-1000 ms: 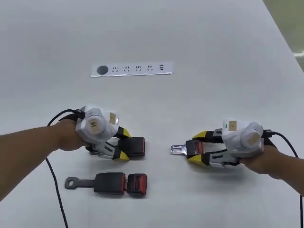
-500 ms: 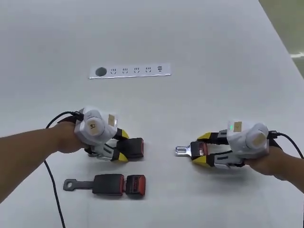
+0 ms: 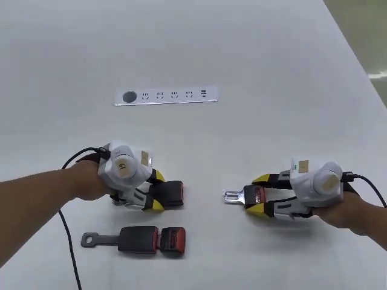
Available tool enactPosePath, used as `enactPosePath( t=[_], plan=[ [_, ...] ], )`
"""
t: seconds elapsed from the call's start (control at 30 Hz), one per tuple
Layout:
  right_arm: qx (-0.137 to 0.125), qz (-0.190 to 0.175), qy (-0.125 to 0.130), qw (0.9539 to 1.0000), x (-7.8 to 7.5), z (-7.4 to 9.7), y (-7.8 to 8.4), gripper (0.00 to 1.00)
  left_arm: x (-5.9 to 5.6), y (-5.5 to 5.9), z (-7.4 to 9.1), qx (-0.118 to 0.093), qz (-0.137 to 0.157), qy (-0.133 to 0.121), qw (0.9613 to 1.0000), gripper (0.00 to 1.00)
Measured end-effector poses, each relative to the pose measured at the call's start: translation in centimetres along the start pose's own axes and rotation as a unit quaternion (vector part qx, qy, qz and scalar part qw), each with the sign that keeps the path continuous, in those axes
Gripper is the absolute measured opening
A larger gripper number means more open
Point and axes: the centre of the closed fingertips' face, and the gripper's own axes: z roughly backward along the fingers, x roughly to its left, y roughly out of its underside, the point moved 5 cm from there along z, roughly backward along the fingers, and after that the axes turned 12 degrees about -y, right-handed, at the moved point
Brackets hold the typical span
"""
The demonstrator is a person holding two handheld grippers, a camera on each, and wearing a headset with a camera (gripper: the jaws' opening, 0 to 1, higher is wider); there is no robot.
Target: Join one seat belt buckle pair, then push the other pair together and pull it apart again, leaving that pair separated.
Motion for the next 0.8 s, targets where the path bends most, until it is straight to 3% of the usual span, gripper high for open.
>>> enactPosePath(
  t=[0.17, 0.2, 0.3, 0.43, 0.53, 0.6, 0.7, 0.8],
  plan=[
    [0.015, 0.006, 0.009, 0.9998, 0.2, -0.3, -0.2, 0.37, -0.1, -0.3, 0.0, 0.012, -0.003, -0.002, 0.9999, 0.34],
    [0.02, -0.002, 0.021, 0.9996, 0.1, -0.3, -0.3, 0.38, -0.2, -0.3, 0.0, 0.016, 0.001, 0.0, 0.9999, 0.35],
    [0.003, -0.043, 0.027, 0.9987, 0.1, -0.5, -0.6, 0.5, -0.6, -0.2, 0.1, 0.022, 0.011, 0.007, 0.9997, 0.44],
    [-0.005, -0.036, 0.049, 0.9981, 0.2, -0.5, -1.2, 0.56, -0.5, 0.2, 0.4, 0.04, 0.015, -0.012, 0.999, 0.56],
    [-0.022, -0.044, 0.077, 0.9958, 0.2, -0.3, -1.8, 0.61, -0.6, 0.2, 1.0, 0.026, 0.064, -0.021, 0.9974, 0.66],
    [-0.03, -0.046, 0.11, 0.9924, -0.3, 0.1, -1.9, 0.62, -0.7, 0.0, 1.6, 0.018, 0.093, -0.031, 0.995, 0.71],
    [-0.059, -0.066, 0.15, 0.9847, -0.1, 0.5, -2.3, 0.65, -0.1, 0.7, 2.3, -0.003, 0.118, -0.06, 0.9912, 0.75],
    [-0.074, -0.08, 0.182, 0.9771, 0.3, 0.9, -2.7, 0.69, -0.5, 0.3, 3.5, -0.014, 0.159, -0.07, 0.9847, 0.8]
  ],
)
